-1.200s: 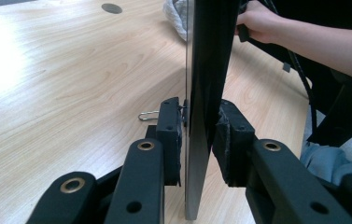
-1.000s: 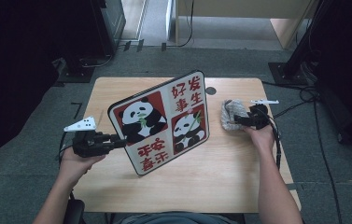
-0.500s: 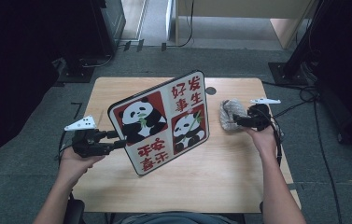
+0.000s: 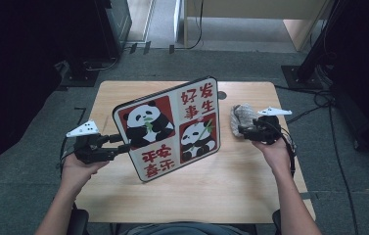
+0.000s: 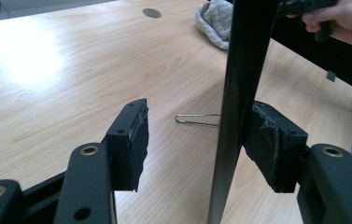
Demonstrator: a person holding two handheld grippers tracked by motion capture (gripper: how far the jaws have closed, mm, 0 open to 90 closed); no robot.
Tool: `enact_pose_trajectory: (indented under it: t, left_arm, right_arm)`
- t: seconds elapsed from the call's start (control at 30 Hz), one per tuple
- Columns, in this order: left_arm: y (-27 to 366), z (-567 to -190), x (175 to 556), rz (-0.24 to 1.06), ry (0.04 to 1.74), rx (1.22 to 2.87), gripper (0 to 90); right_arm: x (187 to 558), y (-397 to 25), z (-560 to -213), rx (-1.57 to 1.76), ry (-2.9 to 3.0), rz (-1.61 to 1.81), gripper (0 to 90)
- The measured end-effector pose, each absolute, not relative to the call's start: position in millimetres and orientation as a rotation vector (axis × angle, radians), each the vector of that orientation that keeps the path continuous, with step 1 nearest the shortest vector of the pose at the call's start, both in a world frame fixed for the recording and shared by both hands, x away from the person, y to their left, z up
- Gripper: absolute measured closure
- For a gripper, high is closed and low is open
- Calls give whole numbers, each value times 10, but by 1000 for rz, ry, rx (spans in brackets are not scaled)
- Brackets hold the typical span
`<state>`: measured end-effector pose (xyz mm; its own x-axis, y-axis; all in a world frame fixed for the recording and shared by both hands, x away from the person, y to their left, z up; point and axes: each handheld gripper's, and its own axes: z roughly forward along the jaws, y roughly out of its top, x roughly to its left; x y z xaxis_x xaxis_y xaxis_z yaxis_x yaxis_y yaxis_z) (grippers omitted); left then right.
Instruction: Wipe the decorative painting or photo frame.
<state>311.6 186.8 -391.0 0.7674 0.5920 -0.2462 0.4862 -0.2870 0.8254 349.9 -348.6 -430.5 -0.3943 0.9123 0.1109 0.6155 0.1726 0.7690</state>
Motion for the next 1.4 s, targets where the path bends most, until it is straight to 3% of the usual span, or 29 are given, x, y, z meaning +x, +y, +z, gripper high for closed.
enact_pose_trajectory:
  t: [1.4]
  left_arm:
    - [1955, -4077, 3330, 142, 910, 1943, 424]
  right_arm:
    - [3508, -3377, -4402, 1423, 2165, 1110, 326]
